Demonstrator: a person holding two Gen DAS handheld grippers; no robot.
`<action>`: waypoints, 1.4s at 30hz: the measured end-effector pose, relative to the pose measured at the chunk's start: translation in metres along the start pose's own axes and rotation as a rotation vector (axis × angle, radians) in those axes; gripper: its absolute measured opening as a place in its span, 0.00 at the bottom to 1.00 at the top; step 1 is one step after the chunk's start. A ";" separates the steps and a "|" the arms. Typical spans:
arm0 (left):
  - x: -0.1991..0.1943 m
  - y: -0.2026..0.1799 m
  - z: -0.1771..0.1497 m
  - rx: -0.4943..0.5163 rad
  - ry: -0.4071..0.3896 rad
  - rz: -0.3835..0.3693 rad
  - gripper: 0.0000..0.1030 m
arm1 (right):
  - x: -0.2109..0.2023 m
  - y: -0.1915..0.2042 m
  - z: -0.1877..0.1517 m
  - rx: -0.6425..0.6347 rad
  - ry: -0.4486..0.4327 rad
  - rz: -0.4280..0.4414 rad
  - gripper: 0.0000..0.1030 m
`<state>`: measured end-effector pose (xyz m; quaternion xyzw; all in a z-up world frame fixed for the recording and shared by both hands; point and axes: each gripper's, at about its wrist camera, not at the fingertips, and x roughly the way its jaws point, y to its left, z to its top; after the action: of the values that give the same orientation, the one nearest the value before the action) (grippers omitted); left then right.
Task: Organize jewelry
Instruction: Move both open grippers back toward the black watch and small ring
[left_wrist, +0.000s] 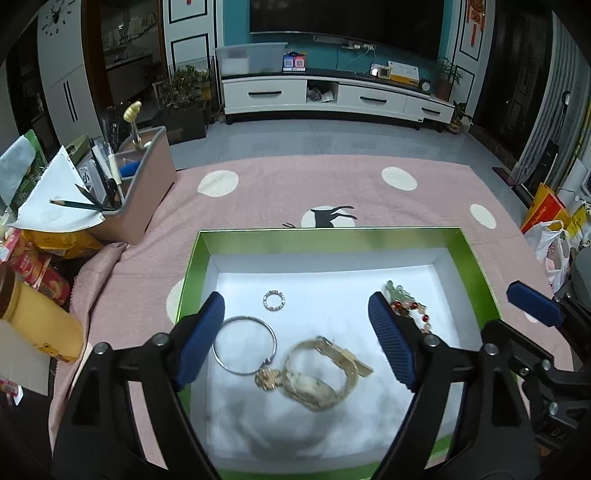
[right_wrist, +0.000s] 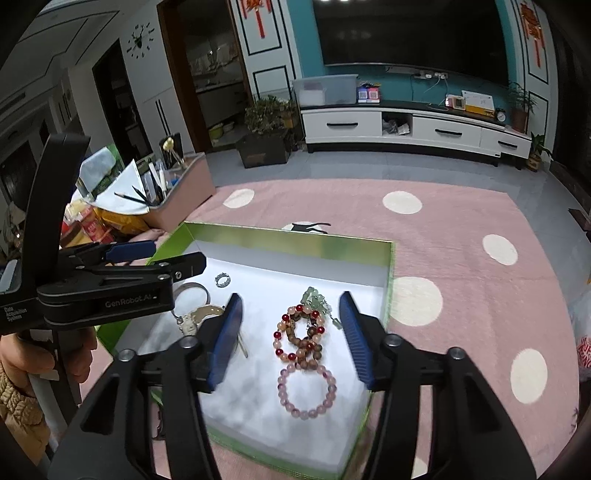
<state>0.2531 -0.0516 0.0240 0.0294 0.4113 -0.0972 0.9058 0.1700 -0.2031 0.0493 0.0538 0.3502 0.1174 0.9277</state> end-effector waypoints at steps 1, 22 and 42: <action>-0.004 -0.001 -0.001 0.001 -0.006 0.003 0.84 | -0.007 0.000 -0.002 0.003 -0.008 0.002 0.63; -0.119 -0.019 -0.053 0.045 -0.129 -0.007 0.98 | -0.110 0.018 -0.038 0.023 -0.083 0.008 0.87; -0.139 0.006 -0.138 -0.042 -0.028 -0.027 0.98 | -0.117 0.039 -0.084 0.018 0.001 0.026 0.87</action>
<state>0.0632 -0.0062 0.0372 0.0032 0.4011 -0.1011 0.9104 0.0222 -0.1942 0.0685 0.0666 0.3509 0.1264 0.9254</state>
